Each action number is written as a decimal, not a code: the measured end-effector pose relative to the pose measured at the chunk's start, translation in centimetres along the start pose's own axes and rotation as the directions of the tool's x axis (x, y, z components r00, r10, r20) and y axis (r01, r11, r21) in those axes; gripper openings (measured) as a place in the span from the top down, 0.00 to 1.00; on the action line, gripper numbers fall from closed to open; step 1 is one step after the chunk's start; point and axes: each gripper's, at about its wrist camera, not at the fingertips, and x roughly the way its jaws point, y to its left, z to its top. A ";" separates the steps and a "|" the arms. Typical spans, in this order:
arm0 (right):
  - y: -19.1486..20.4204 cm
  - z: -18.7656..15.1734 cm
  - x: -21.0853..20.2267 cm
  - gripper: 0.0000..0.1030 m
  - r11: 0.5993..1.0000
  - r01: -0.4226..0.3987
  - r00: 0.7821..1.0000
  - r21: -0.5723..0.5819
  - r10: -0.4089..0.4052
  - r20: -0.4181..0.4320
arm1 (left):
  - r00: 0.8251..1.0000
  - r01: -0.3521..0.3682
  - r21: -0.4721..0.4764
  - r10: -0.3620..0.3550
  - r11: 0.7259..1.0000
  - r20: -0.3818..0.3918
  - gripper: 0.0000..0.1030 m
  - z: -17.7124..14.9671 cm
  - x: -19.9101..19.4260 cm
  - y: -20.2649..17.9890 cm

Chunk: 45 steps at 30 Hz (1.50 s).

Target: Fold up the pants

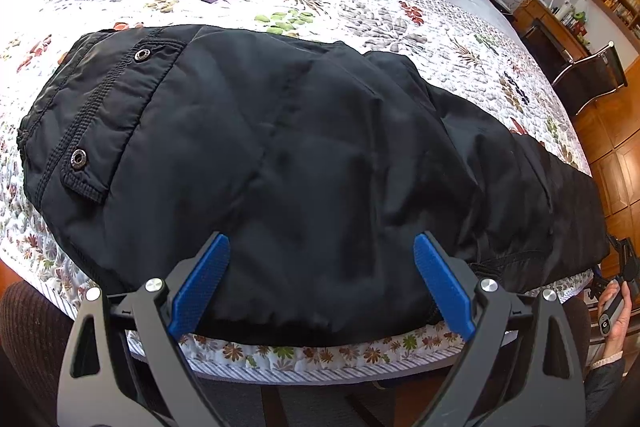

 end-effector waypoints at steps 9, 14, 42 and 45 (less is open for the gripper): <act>-0.1 0.2 2.5 0.60 0.999 0.048 0.998 -0.013 -0.048 -0.026 | 1.000 -0.004 0.007 0.004 1.000 -0.004 0.09 0.0 0.3 0.0; -0.7 0.3 1.0 0.82 0.998 0.013 1.000 -0.059 -0.013 -0.012 | 1.000 -0.001 0.008 0.001 1.000 -0.006 0.08 -0.1 0.5 0.0; 16.5 -6.0 -5.0 0.87 0.810 -0.008 0.994 -0.587 0.070 0.083 | 0.999 0.044 -0.066 -0.044 0.997 0.012 0.08 -0.4 0.0 2.3; 18.8 -8.5 -5.2 0.87 0.727 -0.008 0.995 -0.686 0.075 0.069 | 0.999 0.048 -0.068 -0.048 0.997 0.011 0.08 -0.4 0.1 2.4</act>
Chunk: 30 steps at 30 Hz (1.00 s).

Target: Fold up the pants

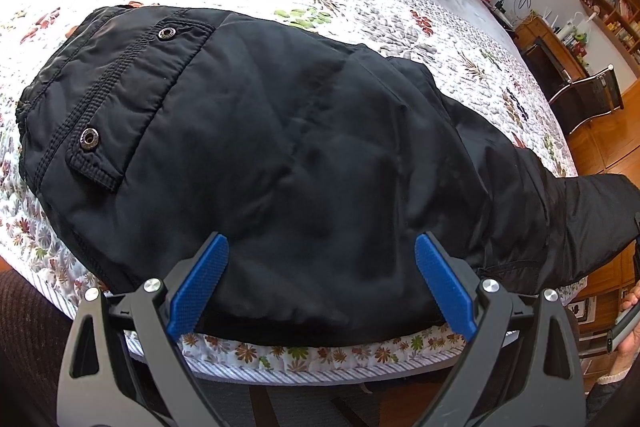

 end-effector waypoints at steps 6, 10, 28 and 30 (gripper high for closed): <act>6.8 -2.4 0.5 0.87 0.959 -0.024 0.998 -0.282 0.009 -0.054 | 1.000 0.015 -0.002 -0.015 1.000 -0.001 0.08 0.1 0.3 0.3; 10.6 -5.7 1.4 0.87 0.888 -0.042 0.995 -0.459 -0.006 -0.101 | 1.000 0.027 -0.009 -0.027 1.000 -0.001 0.08 0.1 0.2 0.4; 16.5 -19.4 7.5 0.42 0.555 -0.211 0.889 -0.804 -0.232 -0.393 | 0.998 0.060 -0.040 -0.060 0.997 0.002 0.06 0.2 0.1 1.4; 16.7 -19.4 6.7 0.31 0.561 -0.248 0.893 -0.790 -0.184 -0.411 | 0.998 0.061 -0.036 -0.061 0.998 0.001 0.06 0.2 0.1 1.3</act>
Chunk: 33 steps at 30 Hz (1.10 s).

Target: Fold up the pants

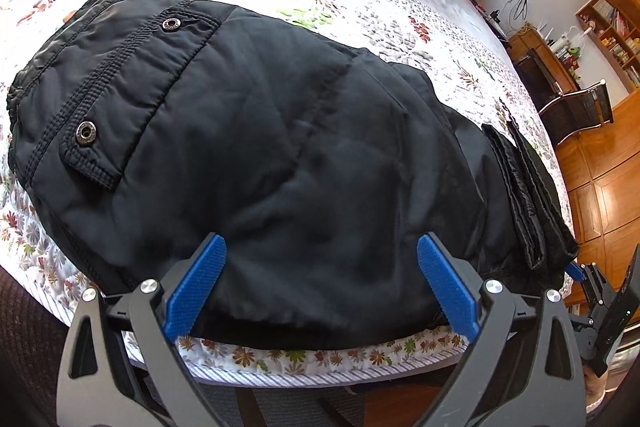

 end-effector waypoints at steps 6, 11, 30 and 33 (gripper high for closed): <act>-1.2 1.3 -4.8 0.31 0.975 -0.159 0.976 0.156 0.131 0.174 | 1.000 0.007 -0.006 -0.007 1.000 0.005 0.05 -0.1 0.0 0.0; 2.4 2.6 -3.5 0.31 0.998 -0.067 0.989 -0.002 0.067 0.130 | 1.000 0.010 0.003 -0.010 1.000 0.008 0.05 -0.2 0.0 0.0; 4.1 3.2 -2.6 0.78 0.994 -0.015 0.988 -0.106 0.031 0.151 | 0.999 0.037 -0.002 -0.037 0.999 0.016 0.05 -0.5 -0.1 0.5; 5.1 2.4 -2.5 0.78 0.988 -0.021 0.991 -0.152 0.041 0.126 | 0.999 0.032 0.001 -0.032 0.999 0.019 0.04 -0.5 0.0 0.4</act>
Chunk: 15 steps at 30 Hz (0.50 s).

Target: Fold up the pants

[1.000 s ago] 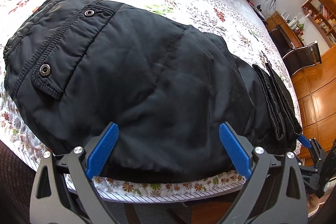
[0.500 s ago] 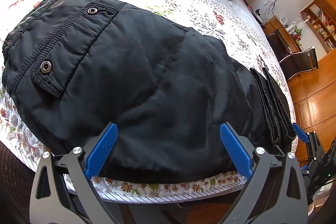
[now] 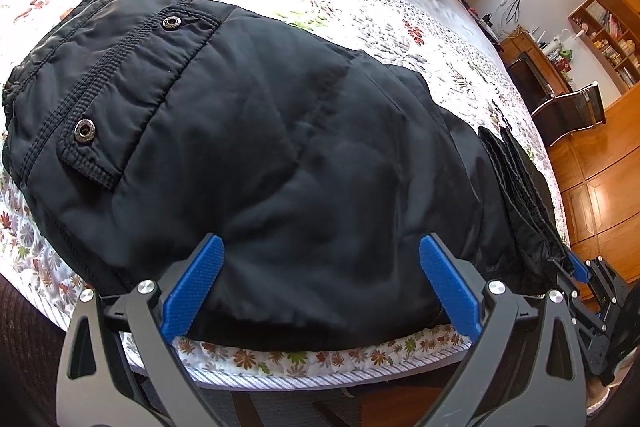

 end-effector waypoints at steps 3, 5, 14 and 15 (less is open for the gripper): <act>0.5 -0.4 0.9 0.78 1.000 -0.009 1.000 -0.006 0.009 -0.019 | 1.000 0.000 -0.002 0.000 1.000 0.000 0.04 0.0 0.0 0.0; 0.5 -0.5 1.5 0.74 0.999 -0.029 0.999 0.014 0.030 -0.030 | 1.000 0.000 -0.004 0.000 1.000 -0.001 0.04 0.0 -0.1 0.0; -0.9 -0.7 -0.1 0.47 0.966 -0.219 0.976 0.137 0.215 0.047 | 0.999 -0.015 -0.093 0.017 0.996 0.029 0.04 0.2 -2.3 1.8; -1.5 -0.7 -0.5 0.45 0.946 -0.267 0.963 0.185 0.257 0.076 | 0.999 -0.019 -0.107 0.024 0.994 0.043 0.04 0.2 -2.9 2.3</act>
